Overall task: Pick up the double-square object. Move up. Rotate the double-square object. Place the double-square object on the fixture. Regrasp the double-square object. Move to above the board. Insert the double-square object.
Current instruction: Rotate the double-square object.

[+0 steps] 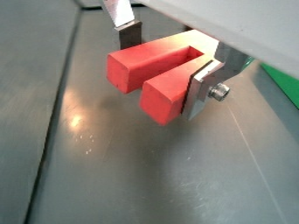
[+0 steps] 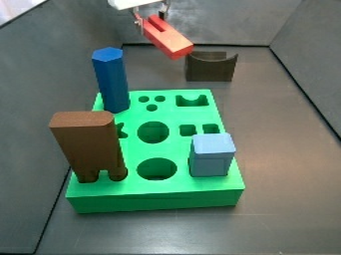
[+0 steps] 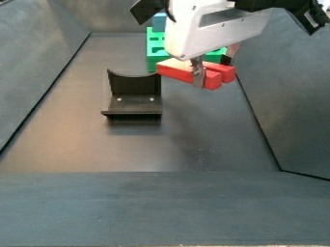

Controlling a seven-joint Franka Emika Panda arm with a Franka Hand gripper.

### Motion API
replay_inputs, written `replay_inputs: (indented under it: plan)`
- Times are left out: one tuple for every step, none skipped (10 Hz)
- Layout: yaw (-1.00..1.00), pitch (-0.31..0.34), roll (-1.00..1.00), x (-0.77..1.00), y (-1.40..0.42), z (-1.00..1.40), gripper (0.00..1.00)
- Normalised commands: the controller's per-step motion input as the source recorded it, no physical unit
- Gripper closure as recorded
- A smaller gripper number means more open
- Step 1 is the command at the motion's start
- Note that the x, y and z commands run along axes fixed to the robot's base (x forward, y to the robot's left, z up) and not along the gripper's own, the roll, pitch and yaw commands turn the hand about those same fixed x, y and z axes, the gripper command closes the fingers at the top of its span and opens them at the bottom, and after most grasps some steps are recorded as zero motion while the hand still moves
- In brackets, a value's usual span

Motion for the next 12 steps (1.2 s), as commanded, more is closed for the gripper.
replay_inputs:
  plan:
    - [-1.0, -0.011, -0.01, 0.02, 0.02, -0.02, 1.0]
    - [-1.0, -0.012, -0.02, 0.02, 0.02, -0.02, 1.0]
    - [-1.0, -0.013, -0.02, 0.02, 0.02, -0.02, 1.0]
    - [-1.0, -0.015, -0.02, 0.02, 0.02, -0.02, 1.0]
    - [-1.0, -0.017, -0.02, 0.02, 0.02, -0.02, 1.0]
    - [-1.0, -0.021, -0.03, 0.02, 0.02, -0.02, 1.0]
    - [-1.0, -0.025, -0.04, 0.02, 0.02, -0.02, 1.0]
    - [-0.81, -0.026, -0.04, 0.02, 0.02, -0.02, 1.0]
    - [-0.57, -0.026, -0.04, 0.02, 0.02, -0.02, 1.0]
    - [-0.34, -0.025, -0.04, 0.02, 0.02, -0.03, 1.0]
    - [-0.23, -0.025, -0.04, 0.02, 0.02, -0.03, 1.0]
    - [0.0, 0.0, 0.0, 0.0, 0.0, -1.0, 1.0]
